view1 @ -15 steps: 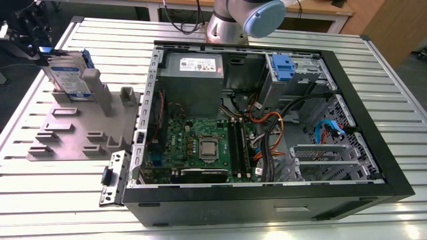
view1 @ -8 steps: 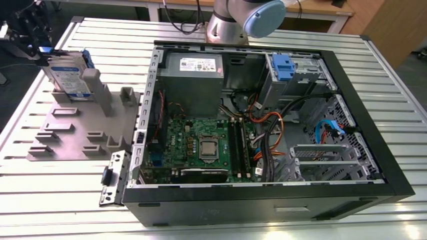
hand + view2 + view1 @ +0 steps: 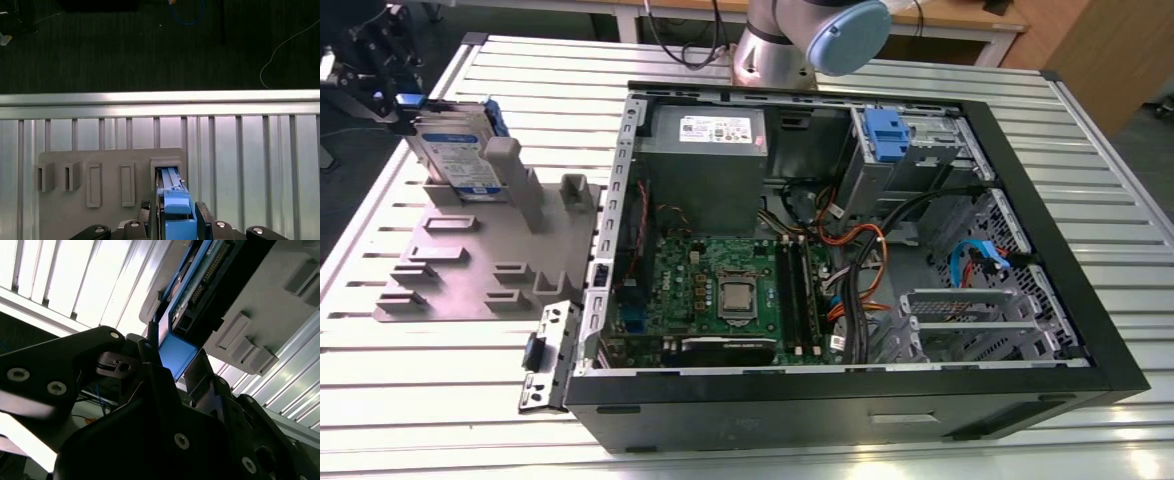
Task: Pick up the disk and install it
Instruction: 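Pick up the disk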
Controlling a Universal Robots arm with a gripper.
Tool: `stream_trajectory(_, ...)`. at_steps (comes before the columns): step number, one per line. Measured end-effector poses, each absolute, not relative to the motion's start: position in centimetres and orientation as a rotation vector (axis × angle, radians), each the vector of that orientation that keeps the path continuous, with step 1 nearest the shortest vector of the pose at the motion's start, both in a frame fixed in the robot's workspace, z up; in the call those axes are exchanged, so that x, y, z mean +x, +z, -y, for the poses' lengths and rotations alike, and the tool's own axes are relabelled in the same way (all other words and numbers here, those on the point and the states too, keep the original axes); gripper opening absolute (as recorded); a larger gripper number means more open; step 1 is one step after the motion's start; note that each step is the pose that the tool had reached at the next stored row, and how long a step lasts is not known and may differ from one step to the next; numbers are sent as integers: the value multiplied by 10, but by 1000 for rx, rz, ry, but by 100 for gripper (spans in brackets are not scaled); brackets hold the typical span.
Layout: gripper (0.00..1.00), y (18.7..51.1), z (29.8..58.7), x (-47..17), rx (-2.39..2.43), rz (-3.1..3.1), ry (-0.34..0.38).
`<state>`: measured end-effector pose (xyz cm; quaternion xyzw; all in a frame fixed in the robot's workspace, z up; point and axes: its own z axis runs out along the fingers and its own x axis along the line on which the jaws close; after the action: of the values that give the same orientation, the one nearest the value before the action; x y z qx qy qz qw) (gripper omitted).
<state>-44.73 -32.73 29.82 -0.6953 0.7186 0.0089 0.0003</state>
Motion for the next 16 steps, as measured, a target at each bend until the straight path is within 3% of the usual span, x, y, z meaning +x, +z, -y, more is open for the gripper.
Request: stream_trajectory(16, 47, 292, 328, -448, -2204, -2231, 21)
